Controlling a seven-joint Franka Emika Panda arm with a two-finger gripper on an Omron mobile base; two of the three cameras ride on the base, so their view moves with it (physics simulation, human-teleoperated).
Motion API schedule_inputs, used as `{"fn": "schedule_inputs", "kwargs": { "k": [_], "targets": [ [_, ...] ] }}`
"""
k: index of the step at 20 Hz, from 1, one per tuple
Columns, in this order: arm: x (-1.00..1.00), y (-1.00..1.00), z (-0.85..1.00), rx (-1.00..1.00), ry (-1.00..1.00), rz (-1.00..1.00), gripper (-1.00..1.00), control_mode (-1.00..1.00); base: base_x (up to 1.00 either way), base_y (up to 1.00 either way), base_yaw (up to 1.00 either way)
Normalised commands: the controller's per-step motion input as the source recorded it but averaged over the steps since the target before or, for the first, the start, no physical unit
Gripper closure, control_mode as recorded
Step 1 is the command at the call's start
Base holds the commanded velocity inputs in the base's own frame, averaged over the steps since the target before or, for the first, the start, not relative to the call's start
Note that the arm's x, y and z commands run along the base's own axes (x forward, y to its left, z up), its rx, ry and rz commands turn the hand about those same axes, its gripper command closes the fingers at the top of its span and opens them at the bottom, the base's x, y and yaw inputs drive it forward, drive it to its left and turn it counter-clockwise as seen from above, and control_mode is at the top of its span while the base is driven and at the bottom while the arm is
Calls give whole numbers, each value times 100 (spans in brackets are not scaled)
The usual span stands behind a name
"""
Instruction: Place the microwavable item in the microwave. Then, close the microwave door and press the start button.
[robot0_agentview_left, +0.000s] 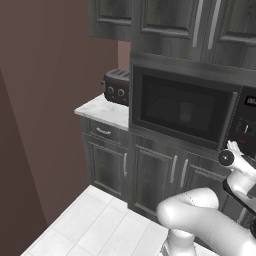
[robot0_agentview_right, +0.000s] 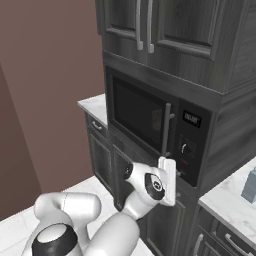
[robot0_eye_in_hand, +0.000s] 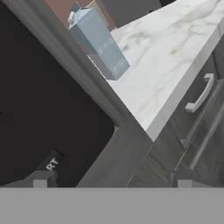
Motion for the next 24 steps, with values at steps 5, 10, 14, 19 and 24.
{"fn": "schedule_inputs", "kwargs": {
  "k": [5, 10, 14, 19, 24],
  "targets": [
    [21, 0, -32, 0, -9, 0, -100, -100, 0, 0, 0],
    [24, 0, -34, 0, -7, 0, -100, -100, 0, 0, 0],
    [29, 0, -17, 0, -11, 0, -100, -100, 0, 0, 0],
    [28, 0, -14, 0, -10, 0, -100, -100, 0, 0, 0],
    [4, -6, -9, 0, -13, 0, -100, -100, 0, 0, 0]
  ]
}}
